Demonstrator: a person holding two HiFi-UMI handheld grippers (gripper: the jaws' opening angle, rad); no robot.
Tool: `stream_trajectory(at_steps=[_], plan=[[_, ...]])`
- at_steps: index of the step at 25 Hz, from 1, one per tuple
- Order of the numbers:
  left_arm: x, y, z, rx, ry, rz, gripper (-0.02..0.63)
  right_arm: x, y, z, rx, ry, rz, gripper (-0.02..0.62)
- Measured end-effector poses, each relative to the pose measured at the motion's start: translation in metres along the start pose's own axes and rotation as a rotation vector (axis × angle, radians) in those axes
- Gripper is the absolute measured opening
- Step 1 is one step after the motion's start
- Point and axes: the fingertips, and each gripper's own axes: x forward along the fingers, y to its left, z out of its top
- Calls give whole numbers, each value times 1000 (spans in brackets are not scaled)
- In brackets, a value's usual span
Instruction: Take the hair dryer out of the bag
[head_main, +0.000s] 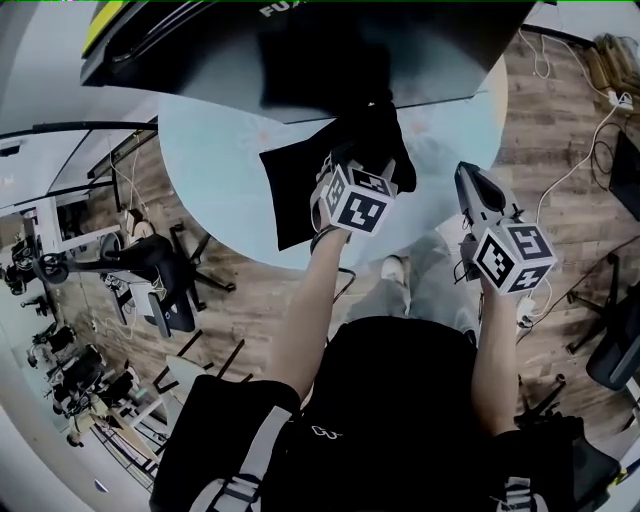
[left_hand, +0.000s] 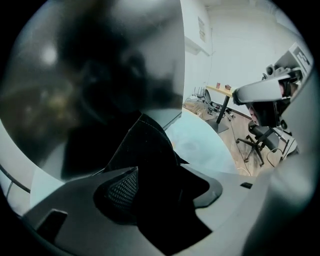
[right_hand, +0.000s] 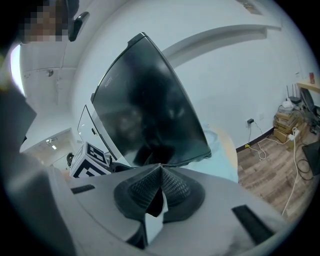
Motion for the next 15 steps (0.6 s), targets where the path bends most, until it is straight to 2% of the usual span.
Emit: stream_trajectory(at_steps=[7,11,12,13,15], plan=[[2,-5,-2,-25,16,-37,244,15,0,3,-8,23,34,2],[-2,-11,-4,-55,13,-38,186,20,4,11,-33,35,65,2],[-4,-8,-3,-62,8,-22,148,22,6,14,-39,35,73,2],[-6,-5,-3,-68,2,-2,34,25,7,17,-45,35,80,2],[-9,0,-4,-78,-6,20,11,28,10,20,-54,37,96,2]])
